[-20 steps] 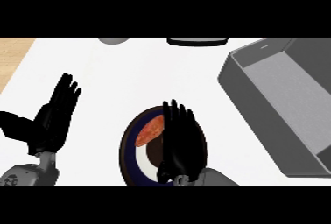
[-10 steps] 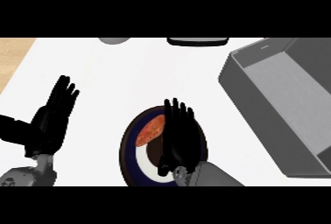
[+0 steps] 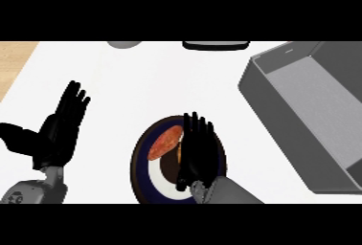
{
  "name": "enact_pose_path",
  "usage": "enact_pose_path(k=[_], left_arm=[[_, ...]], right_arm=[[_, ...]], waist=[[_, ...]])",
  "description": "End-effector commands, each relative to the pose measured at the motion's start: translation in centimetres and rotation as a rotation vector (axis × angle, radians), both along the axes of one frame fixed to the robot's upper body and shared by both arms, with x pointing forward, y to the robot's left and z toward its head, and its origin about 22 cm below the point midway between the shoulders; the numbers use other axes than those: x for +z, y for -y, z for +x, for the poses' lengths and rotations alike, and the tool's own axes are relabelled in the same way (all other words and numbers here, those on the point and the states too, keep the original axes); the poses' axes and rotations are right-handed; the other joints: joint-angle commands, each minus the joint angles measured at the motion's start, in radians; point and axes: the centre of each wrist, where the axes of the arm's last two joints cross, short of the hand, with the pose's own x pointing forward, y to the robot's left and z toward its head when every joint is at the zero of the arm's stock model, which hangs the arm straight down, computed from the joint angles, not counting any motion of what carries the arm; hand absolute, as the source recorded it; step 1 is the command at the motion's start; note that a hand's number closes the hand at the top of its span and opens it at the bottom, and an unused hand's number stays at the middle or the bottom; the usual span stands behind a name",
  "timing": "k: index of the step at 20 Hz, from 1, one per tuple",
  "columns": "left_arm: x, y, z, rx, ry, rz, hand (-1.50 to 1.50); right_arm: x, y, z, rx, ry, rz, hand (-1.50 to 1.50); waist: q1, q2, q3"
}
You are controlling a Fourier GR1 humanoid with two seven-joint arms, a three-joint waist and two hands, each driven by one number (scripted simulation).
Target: Pick the croissant from the plate and place it in the cardboard box
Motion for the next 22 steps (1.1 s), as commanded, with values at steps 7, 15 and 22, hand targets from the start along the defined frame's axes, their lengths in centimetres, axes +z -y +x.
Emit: enact_pose_path(k=[7,15,22], left_arm=[[1.5,-1.0,-1.4,-0.02,-0.004,0.012,0.0],[0.1,0.8,0.5,-0.001,0.012,-0.001,0.0],[1.5,0.2,0.4,-0.011,-0.009,-0.008,0.0]], right_arm=[[-2.3,0.1,-0.8,-0.129,-0.038,0.0,-1.5],[-1.9,-0.5,0.7,-0.13,-0.07,-0.006,-1.5],[-2.5,-1.2,0.8,-0.139,-0.098,-0.026,-1.5]], waist=[[0.002,-0.002,0.0],[-0.001,0.0,0.0],[0.007,0.0,0.0]])
